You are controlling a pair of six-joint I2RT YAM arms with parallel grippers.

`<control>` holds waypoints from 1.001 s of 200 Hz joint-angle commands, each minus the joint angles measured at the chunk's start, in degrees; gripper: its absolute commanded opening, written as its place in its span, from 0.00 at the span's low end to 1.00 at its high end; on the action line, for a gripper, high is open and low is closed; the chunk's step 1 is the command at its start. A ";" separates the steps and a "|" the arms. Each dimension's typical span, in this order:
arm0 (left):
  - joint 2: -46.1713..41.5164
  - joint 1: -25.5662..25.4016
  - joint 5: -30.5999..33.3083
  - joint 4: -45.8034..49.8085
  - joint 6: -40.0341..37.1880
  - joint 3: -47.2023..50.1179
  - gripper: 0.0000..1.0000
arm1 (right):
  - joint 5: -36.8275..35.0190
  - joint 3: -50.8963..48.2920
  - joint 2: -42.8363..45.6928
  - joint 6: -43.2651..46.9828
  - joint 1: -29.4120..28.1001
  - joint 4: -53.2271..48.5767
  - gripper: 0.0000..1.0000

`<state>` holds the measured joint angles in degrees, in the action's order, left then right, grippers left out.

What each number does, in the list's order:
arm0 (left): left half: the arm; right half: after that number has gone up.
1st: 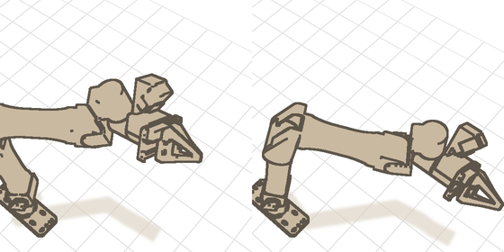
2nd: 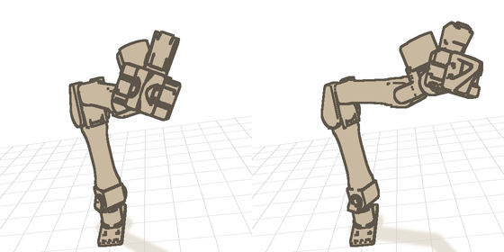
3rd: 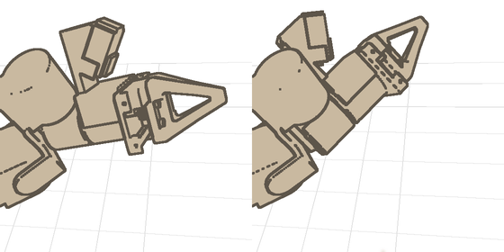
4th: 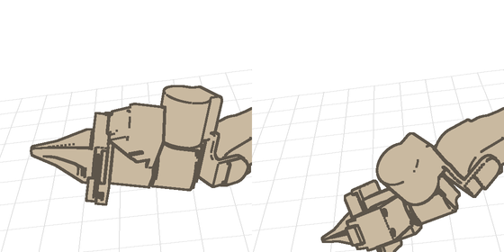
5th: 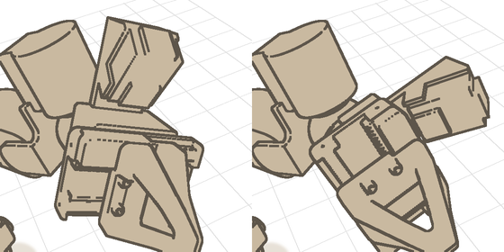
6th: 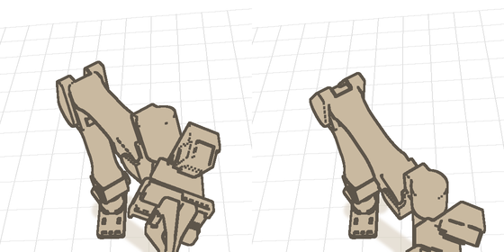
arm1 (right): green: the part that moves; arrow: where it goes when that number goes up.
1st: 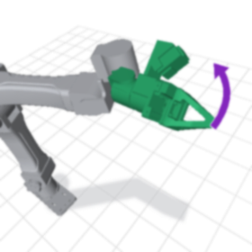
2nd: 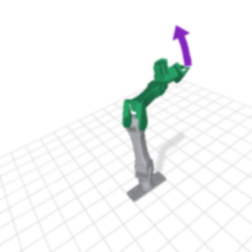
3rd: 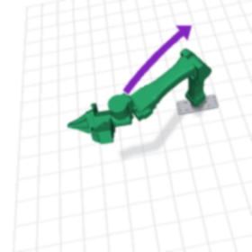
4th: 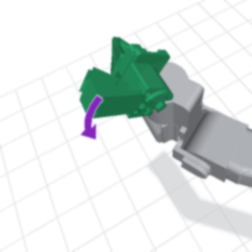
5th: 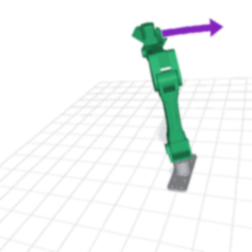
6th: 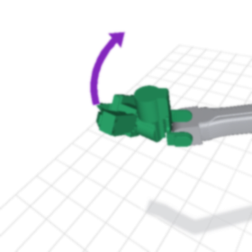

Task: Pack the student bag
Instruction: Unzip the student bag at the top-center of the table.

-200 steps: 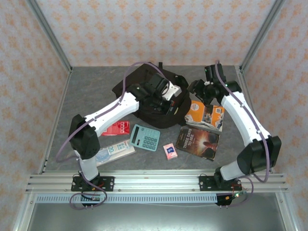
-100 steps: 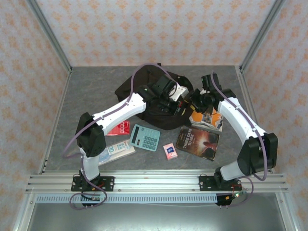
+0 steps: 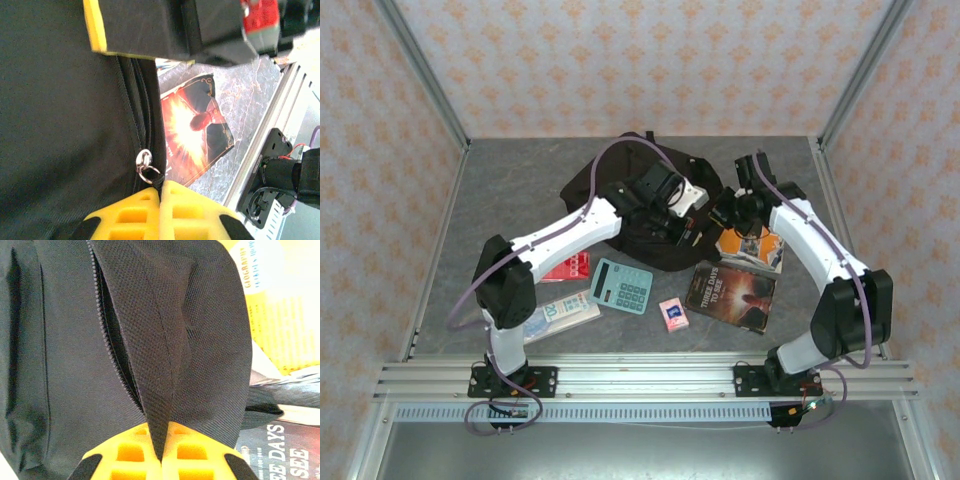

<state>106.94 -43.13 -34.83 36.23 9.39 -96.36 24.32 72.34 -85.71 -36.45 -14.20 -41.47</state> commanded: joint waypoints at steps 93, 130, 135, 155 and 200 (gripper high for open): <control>-11.02 2.89 3.12 3.32 -3.19 10.39 0.00 | -12.27 5.18 -1.09 5.24 1.23 -4.25 0.00; -14.43 5.45 3.17 2.36 -2.63 14.31 0.00 | -12.94 4.94 -0.84 5.97 1.19 -4.22 0.00; -14.90 5.74 3.20 2.27 -2.55 14.79 0.00 | -13.01 4.89 -0.78 6.02 1.25 -4.27 0.00; -16.16 6.56 3.19 2.00 -2.54 16.64 0.00 | -13.28 5.09 -0.73 6.28 1.27 -4.45 0.00; -18.56 8.10 3.32 0.61 -1.67 21.17 0.00 | -14.33 5.25 0.07 6.71 1.26 -4.67 0.00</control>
<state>91.61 -36.62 -32.64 34.89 7.44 -77.93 17.93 75.53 -86.74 -31.20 -14.20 -45.67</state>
